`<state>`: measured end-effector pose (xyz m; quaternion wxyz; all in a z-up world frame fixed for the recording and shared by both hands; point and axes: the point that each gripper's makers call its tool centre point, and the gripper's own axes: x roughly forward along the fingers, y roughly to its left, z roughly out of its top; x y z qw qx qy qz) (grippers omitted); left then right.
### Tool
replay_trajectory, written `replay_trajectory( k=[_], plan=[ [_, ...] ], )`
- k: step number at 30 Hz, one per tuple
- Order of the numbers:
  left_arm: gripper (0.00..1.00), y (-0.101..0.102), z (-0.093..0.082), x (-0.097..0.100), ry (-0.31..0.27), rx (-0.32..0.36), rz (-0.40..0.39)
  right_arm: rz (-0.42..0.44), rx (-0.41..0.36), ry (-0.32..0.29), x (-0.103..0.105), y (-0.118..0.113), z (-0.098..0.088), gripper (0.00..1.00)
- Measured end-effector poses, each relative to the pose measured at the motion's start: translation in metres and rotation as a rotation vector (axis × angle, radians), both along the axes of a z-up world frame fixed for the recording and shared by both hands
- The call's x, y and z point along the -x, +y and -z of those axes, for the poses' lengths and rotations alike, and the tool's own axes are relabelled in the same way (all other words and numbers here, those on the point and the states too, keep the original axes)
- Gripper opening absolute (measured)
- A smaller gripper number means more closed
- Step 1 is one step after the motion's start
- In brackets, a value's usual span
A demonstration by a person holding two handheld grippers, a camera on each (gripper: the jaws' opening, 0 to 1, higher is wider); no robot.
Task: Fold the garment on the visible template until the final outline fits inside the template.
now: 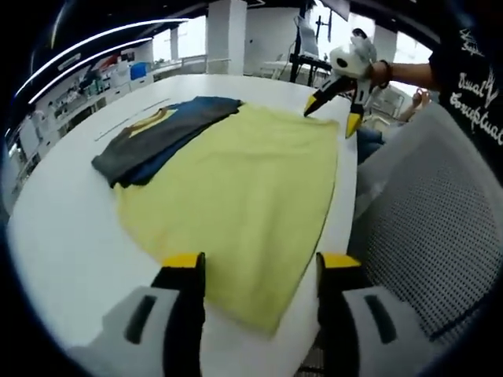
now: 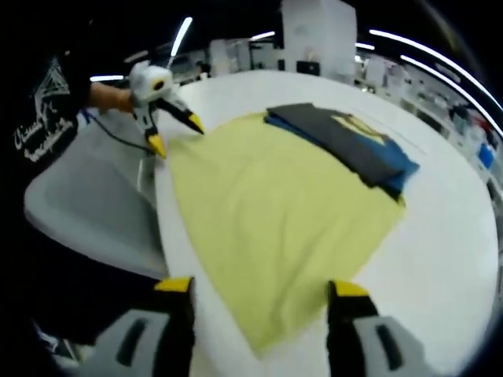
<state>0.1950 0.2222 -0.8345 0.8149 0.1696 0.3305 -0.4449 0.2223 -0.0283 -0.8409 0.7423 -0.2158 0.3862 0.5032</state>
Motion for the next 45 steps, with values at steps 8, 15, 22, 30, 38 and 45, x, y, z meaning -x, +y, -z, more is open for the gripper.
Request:
replay_trajectory(
  k=[8,15,22,30,38,45],
  plan=[
    [0.46,0.003,0.007,0.005,-0.014,-0.051,0.043,-0.046,0.066,-0.026,0.001,-0.005,0.006,0.55],
    [0.46,0.003,0.008,0.007,-0.007,-0.047,0.050,-0.063,0.089,-0.046,0.000,-0.007,0.007,0.51],
    [0.41,0.003,0.007,0.004,-0.010,-0.059,0.062,-0.052,0.091,-0.052,-0.004,-0.009,0.008,0.47],
    [0.30,0.000,0.007,0.000,0.001,-0.055,0.049,-0.031,0.078,-0.061,-0.008,-0.009,0.007,0.39],
    [0.09,0.011,0.006,-0.017,0.008,-0.058,-0.040,-0.019,0.068,-0.072,-0.013,-0.008,0.007,0.23],
    [0.02,0.016,0.007,-0.021,0.023,-0.056,-0.070,-0.026,0.068,-0.075,-0.015,-0.005,0.007,0.08]
  ],
)
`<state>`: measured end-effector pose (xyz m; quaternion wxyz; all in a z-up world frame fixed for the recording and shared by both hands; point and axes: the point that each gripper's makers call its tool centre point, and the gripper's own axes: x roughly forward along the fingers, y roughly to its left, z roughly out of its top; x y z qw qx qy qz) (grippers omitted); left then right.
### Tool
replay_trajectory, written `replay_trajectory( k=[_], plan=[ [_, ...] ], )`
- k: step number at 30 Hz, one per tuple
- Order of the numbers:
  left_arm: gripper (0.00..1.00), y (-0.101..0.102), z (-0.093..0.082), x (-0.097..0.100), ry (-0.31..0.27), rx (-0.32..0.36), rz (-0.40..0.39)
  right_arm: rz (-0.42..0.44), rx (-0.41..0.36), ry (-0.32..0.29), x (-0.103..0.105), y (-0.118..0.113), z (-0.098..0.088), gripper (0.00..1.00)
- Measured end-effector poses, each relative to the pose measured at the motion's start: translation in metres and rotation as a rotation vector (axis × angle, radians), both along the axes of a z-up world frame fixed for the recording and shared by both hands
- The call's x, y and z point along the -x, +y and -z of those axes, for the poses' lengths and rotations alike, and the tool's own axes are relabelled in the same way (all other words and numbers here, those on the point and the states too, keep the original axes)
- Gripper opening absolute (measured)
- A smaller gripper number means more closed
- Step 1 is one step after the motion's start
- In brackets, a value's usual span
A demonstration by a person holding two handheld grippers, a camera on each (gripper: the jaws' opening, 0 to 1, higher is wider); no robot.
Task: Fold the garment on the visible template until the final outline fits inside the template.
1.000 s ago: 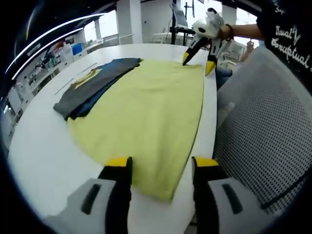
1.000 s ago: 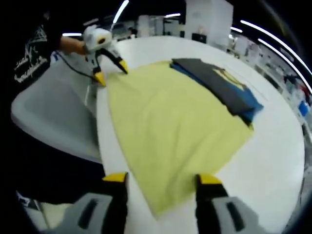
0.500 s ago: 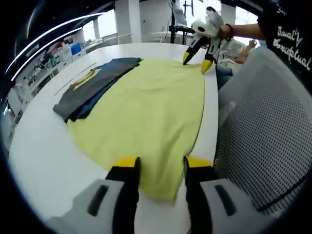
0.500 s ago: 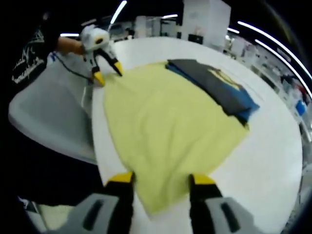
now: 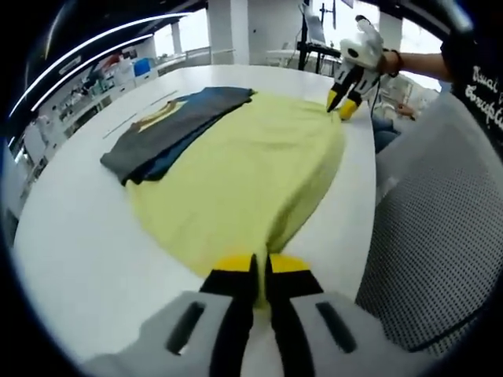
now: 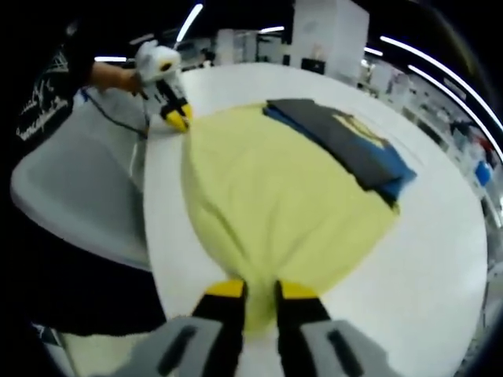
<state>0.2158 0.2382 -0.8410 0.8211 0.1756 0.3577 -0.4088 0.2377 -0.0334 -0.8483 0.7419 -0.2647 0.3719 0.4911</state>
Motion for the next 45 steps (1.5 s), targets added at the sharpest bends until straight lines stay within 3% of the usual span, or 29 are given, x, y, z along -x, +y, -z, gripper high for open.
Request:
replay_trajectory(
  k=[9,14,29,45],
  plan=[
    [0.01,0.006,0.002,0.002,0.019,-0.038,-0.007,-0.029,0.028,0.010,-0.004,-0.003,0.001,0.01],
    [0.00,0.011,0.000,0.003,0.026,-0.036,-0.032,-0.029,-0.004,0.026,0.001,-0.002,-0.004,0.01],
    [0.00,0.015,-0.005,0.027,0.051,-0.049,-0.067,-0.011,-0.070,0.079,0.032,0.003,-0.012,0.00],
    [0.00,0.012,-0.006,0.053,0.086,-0.058,-0.076,-0.019,-0.081,0.117,0.057,0.002,-0.015,0.00]
  ],
)
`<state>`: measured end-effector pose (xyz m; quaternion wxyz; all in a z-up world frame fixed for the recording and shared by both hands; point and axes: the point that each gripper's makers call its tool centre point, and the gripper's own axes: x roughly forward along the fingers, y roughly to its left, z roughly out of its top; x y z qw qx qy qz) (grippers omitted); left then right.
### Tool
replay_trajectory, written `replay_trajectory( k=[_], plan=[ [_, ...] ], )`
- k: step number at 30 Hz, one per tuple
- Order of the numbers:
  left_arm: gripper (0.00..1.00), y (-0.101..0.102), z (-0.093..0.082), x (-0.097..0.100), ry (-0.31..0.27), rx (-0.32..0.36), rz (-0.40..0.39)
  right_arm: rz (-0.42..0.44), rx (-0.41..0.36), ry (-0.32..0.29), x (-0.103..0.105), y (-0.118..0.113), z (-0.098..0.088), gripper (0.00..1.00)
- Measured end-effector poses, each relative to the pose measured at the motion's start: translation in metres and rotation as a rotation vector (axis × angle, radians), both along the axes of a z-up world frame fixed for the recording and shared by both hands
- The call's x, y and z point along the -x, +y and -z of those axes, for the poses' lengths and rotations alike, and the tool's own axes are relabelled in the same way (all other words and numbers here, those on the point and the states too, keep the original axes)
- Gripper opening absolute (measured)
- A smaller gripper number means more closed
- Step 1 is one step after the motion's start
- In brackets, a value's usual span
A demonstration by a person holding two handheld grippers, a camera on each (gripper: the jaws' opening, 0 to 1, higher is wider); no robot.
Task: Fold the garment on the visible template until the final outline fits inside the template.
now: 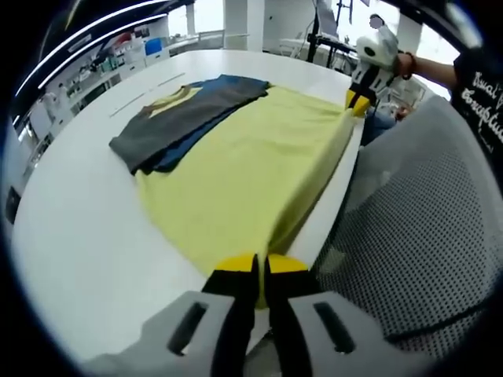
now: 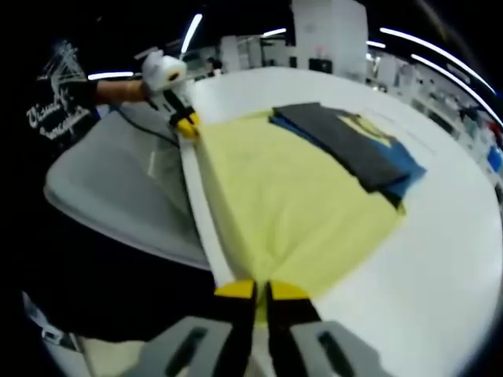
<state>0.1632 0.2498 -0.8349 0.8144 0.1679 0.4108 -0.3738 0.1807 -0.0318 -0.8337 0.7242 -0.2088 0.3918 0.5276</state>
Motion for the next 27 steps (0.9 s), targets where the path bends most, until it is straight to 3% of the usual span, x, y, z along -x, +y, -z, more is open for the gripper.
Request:
replay_trajectory(
  k=[19,27],
  plan=[
    [0.00,-0.005,-0.010,0.029,0.066,-0.010,0.029,-0.036,0.004,0.017,0.022,-0.004,-0.005,0.00],
    [0.00,-0.010,-0.026,0.020,0.029,-0.038,0.066,-0.051,0.018,-0.025,0.011,-0.004,-0.016,0.00]
  ],
)
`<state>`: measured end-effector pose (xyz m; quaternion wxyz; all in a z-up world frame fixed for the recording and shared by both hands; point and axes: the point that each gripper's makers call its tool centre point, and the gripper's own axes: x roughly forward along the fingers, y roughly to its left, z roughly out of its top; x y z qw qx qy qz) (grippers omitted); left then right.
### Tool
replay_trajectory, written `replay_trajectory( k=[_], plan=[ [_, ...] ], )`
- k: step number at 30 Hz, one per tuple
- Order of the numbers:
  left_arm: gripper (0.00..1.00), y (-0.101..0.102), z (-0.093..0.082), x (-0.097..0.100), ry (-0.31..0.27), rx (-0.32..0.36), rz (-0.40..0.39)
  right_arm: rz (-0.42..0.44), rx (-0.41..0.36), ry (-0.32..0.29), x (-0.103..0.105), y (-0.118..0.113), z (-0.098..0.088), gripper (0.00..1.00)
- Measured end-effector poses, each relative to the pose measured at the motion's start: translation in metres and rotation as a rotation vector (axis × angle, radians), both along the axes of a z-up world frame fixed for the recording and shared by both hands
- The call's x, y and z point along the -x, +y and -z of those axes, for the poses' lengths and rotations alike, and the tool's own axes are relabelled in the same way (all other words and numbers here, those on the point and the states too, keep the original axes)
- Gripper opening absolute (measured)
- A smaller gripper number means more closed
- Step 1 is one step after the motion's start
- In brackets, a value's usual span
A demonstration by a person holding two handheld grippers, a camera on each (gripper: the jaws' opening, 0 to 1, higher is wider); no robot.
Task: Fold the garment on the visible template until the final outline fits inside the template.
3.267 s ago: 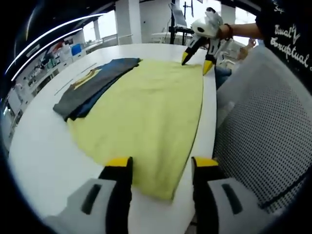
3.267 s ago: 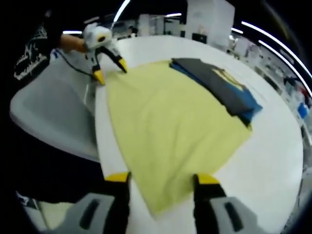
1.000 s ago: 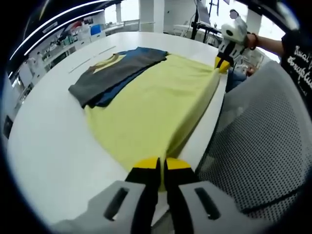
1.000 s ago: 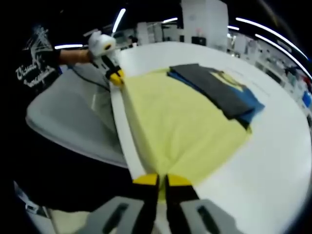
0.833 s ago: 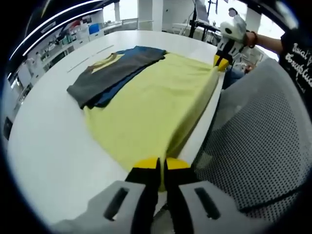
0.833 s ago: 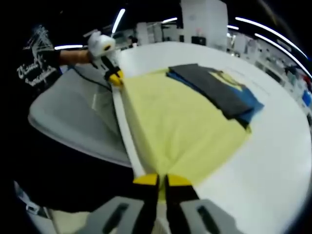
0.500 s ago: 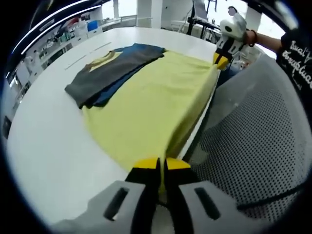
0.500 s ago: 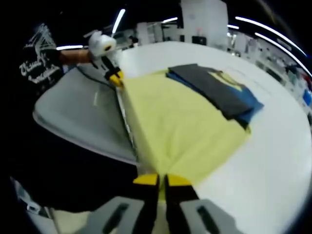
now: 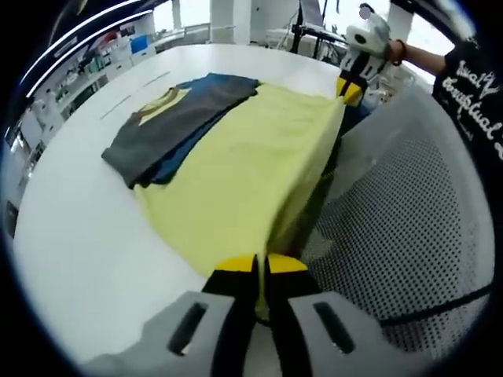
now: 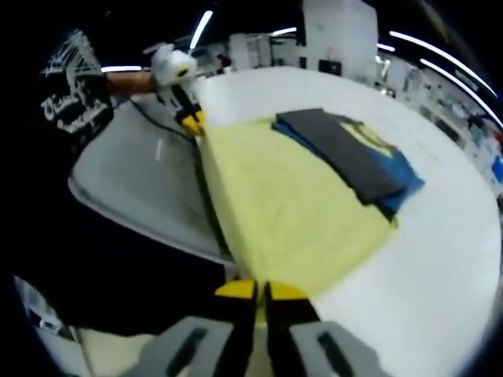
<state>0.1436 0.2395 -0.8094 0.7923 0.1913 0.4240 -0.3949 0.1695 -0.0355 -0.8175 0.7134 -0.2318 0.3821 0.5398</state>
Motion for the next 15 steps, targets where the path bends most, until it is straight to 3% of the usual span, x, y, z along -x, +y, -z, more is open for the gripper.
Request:
replay_trajectory(
  k=[15],
  plan=[
    [0.00,0.005,-0.034,-0.043,-0.104,-0.020,0.023,-0.018,0.035,-0.170,-0.045,0.004,-0.037,0.00]
  ],
)
